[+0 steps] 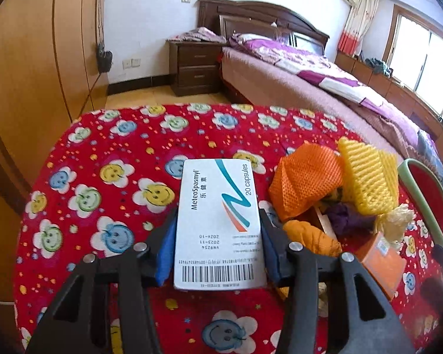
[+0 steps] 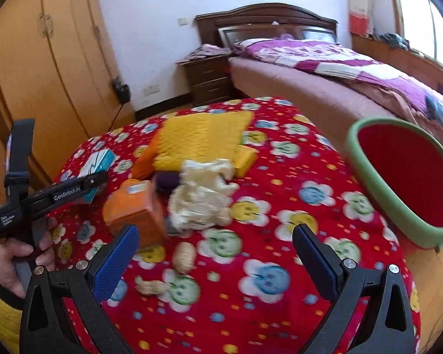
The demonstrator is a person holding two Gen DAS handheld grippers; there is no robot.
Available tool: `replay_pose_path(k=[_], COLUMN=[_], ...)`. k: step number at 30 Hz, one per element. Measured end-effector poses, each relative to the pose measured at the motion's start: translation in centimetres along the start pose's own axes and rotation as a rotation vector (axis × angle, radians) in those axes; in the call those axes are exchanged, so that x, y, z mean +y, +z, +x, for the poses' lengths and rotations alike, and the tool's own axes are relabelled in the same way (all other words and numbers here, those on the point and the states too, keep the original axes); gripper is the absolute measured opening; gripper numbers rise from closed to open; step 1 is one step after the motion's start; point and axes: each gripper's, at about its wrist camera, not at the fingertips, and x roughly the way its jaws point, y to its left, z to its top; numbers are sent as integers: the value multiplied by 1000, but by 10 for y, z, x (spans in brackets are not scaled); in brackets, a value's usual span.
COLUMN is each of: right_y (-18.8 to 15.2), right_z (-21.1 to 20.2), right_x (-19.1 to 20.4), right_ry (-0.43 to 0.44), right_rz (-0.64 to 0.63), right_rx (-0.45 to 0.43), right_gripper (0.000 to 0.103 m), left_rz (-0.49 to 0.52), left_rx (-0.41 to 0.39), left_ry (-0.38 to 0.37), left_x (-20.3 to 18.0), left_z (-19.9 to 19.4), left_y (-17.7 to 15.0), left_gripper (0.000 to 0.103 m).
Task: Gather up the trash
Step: 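Grasp the white-blue medicine box with the left tool while the right tool grasps the orange box, then carry the medicine box with the left tool and orange box with the right tool over the red bucket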
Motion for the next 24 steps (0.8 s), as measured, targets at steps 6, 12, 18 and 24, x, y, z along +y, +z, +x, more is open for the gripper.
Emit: replay_pose_path(k=[6, 12, 18, 24], right_y=[5, 10, 12, 11], right_z=[16, 32, 50, 47], right_x=[33, 52, 62, 60], right_ry=[26, 62, 97, 116], right_rz=[-49, -78, -100, -81], right_rx=[22, 34, 45, 37], right_gripper=[103, 84, 58, 48], left_rz=[-44, -87, -107, -97], left_rx=[5, 16, 17, 9], left_ry=[7, 1, 4, 10], left_x=[16, 26, 30, 25], left_z=[-4, -2, 0, -1], left_y=[4, 3, 2, 1], left_gripper=[52, 52, 52, 52])
